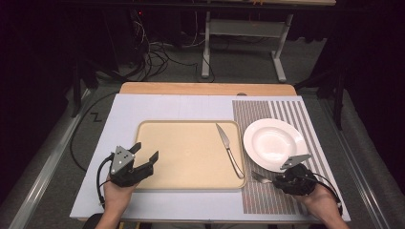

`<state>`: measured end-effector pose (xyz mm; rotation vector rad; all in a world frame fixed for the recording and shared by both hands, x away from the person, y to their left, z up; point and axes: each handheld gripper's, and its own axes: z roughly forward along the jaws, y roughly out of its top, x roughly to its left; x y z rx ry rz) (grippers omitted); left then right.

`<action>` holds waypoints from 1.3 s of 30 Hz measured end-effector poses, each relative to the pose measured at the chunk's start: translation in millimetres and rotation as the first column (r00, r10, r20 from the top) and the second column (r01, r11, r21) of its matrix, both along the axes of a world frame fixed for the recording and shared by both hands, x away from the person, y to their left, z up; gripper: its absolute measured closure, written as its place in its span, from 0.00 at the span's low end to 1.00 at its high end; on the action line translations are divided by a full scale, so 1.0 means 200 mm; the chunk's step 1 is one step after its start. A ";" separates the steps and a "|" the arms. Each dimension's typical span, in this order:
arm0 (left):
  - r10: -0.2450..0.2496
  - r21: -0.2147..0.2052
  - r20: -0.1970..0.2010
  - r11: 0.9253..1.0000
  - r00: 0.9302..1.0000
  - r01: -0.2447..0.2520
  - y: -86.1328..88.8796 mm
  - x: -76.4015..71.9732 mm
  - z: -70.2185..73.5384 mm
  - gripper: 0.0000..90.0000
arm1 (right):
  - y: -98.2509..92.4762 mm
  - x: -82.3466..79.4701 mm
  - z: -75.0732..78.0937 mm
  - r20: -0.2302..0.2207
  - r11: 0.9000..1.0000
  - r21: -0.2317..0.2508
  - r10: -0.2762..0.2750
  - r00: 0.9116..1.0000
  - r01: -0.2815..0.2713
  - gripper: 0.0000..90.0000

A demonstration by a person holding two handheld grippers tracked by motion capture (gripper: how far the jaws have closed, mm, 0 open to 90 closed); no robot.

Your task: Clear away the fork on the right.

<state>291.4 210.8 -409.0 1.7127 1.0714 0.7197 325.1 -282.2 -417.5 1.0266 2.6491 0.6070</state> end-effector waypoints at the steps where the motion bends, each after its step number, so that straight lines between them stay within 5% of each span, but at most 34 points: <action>1: 0.000 0.001 0.000 1.000 1.000 0.000 0.00 0.00 0.00 0.35 | 0.00 0.00 0.00 -0.007 1.000 0.007 0.010 1.000 -0.010 0.85; 23: 0.001 0.003 0.003 1.000 1.000 -0.001 0.00 0.00 0.00 0.35 | 0.09 0.00 0.01 -0.001 0.996 -0.063 0.071 0.997 -0.071 0.96; 39: 0.006 -0.002 0.005 1.000 1.000 -0.006 0.01 0.00 0.00 0.35 | 0.08 0.00 0.02 0.005 0.996 -0.024 0.087 0.996 -0.087 0.96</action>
